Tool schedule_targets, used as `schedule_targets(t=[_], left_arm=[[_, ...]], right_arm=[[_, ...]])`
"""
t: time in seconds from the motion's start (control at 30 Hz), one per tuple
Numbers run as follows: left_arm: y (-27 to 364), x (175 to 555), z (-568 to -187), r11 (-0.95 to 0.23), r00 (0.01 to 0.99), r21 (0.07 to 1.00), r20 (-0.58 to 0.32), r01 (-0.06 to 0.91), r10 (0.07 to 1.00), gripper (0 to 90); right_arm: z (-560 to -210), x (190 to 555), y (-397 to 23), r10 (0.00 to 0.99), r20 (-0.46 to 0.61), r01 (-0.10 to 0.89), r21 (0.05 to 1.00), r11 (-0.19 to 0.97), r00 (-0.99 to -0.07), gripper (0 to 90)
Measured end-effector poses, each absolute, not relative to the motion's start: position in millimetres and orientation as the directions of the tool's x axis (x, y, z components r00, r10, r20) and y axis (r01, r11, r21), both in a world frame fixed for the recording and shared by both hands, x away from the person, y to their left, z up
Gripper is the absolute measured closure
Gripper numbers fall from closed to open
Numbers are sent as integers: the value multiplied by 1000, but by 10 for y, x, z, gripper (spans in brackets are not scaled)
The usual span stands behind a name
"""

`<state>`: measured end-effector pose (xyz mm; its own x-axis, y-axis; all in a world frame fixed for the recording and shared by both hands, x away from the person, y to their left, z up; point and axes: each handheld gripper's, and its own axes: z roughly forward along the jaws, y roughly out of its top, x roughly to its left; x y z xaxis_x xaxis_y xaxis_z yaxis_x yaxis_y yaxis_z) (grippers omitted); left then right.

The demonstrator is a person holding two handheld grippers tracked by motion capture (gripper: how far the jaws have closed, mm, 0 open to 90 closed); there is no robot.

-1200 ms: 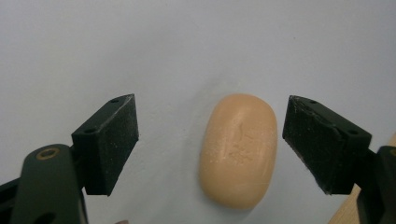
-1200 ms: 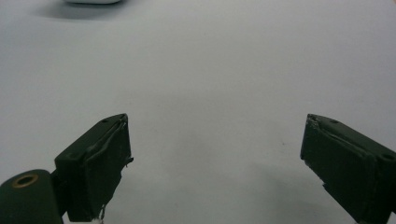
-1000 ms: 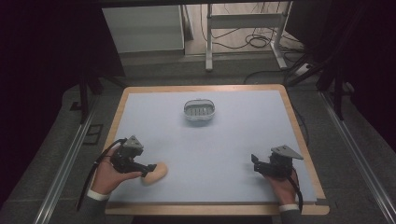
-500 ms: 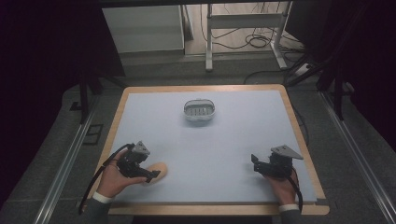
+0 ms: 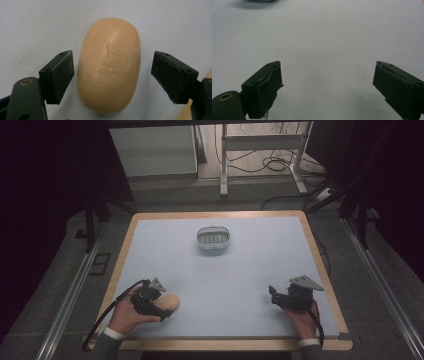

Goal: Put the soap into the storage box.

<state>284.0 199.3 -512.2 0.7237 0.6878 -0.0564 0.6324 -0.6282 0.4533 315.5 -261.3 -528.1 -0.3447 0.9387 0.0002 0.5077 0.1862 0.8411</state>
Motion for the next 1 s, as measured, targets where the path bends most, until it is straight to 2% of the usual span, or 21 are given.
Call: schedule_targets(t=[0.2, 0.37, 1.0], left_arm=[[1960, 2859, -5178, -644, 725, 428, -39, 634, 688, 225], [1962, 2863, -5197, -640, 716, 425, -29, 640, 697, 293], [1991, 2894, -5159, -638, 718, 436, -25, 634, 696, 312]], right_arm=[[-5281, 3155, -2613, 939, 1, 508, 841, 186, -344, 87], [-5281, 3155, -2613, 939, 1, 508, 841, 185, -344, 87], [-5283, 3157, -2611, 939, -3, 509, 840, 188, -343, 87]])
